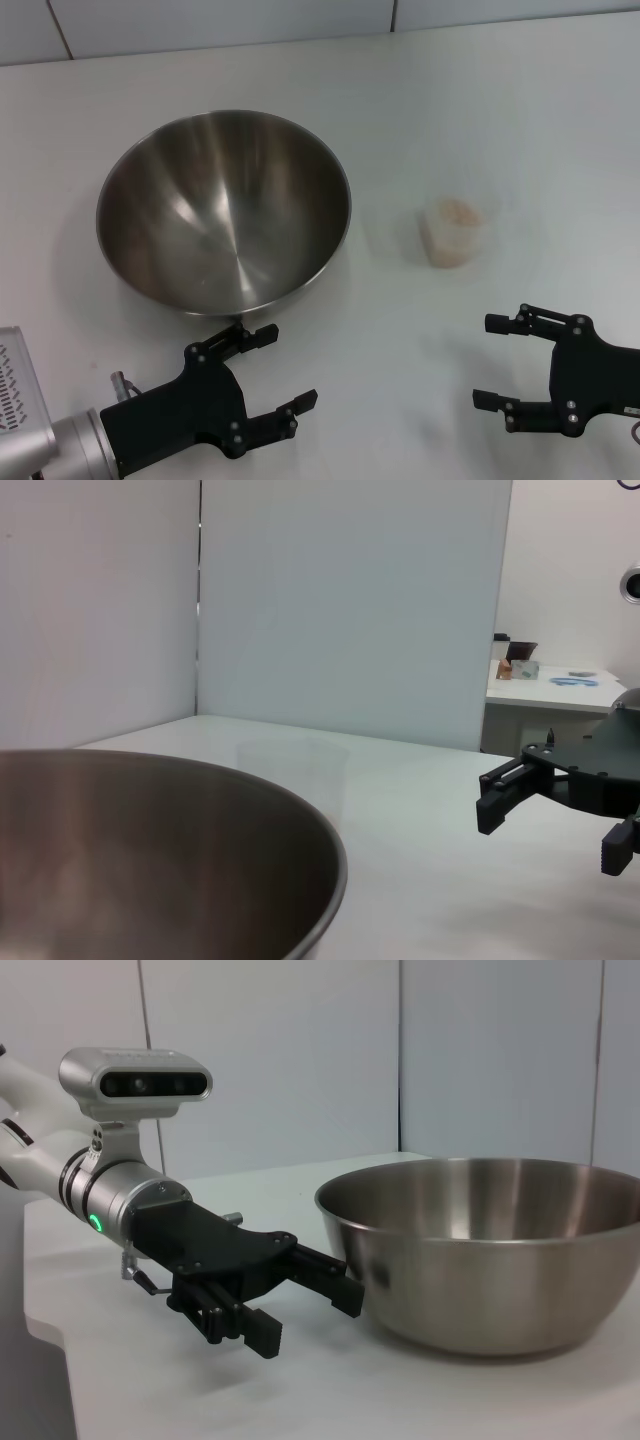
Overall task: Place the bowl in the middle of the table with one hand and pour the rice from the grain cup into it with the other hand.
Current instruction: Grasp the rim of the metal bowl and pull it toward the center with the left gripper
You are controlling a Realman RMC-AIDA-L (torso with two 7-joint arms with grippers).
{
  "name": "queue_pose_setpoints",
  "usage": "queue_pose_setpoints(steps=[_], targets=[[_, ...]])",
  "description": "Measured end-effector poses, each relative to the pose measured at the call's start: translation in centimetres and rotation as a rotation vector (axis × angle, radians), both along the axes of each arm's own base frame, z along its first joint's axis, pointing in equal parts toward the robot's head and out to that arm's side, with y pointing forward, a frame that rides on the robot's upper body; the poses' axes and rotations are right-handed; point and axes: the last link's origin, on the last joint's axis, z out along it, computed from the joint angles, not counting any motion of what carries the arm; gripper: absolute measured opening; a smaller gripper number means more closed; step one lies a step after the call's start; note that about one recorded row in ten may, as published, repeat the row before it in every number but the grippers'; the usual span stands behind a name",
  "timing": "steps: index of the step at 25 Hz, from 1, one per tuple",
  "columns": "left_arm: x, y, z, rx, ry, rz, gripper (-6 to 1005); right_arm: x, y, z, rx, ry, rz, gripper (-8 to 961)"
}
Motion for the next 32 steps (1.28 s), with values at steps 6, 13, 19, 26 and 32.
queue_pose_setpoints(steps=[6, 13, 19, 26, 32], targets=[[0.1, 0.0, -0.1, 0.000, -0.002, -0.001, 827, 0.1, -0.1, 0.0, 0.003, -0.001, -0.003, 820], [0.4, -0.7, 0.5, -0.010, -0.050, -0.029, 827, 0.1, -0.1, 0.1, 0.009, -0.001, -0.004, 815], [1.7, -1.3, 9.0, 0.215, -0.464, -0.085, 826, 0.1, -0.2, 0.0, 0.007, -0.001, -0.003, 811], [1.8, 6.6, 12.8, 0.114, -0.440, 0.187, 826, 0.0, -0.1, 0.0, 0.005, 0.000, -0.001, 807], [3.4, 12.0, 12.6, 0.178, -0.108, 0.434, 826, 0.0, -0.2, 0.0, 0.005, 0.009, -0.005, 803]])
